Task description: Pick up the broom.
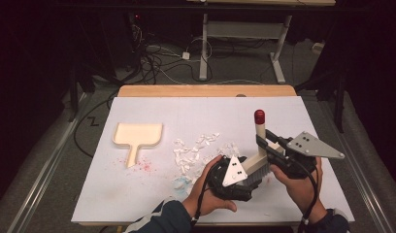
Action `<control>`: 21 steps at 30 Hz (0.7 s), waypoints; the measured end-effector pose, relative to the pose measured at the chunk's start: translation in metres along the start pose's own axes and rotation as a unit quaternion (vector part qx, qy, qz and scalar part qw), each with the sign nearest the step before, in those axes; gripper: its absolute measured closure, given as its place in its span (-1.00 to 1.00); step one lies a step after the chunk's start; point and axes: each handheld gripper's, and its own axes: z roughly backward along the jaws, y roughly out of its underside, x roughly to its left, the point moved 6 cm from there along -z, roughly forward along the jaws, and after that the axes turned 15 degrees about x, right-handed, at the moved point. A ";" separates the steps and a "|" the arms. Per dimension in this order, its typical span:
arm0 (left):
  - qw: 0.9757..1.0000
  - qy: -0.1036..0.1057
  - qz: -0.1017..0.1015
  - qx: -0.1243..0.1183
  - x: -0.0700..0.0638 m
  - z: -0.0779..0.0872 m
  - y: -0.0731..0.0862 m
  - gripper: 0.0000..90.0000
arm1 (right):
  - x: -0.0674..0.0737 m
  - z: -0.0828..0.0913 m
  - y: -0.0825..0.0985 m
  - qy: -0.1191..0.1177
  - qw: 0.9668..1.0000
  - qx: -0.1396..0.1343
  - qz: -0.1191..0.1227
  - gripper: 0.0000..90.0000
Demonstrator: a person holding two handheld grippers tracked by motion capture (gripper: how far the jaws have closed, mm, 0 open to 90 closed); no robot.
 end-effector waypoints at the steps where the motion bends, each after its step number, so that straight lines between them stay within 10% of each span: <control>1: 1.000 0.000 0.007 -0.001 0.003 -0.002 0.000 -0.35 | 0.003 -0.002 0.000 -0.001 1.000 -0.001 0.001 0.57; 12: 0.999 0.025 0.020 0.001 0.028 0.008 0.020 0.39 | 0.026 0.005 -0.004 -0.034 0.999 -0.014 0.024 0.56; 21: 0.998 0.039 -0.044 0.029 0.031 0.028 0.028 0.44 | 0.020 0.015 0.000 -0.081 0.993 -0.017 0.085 0.12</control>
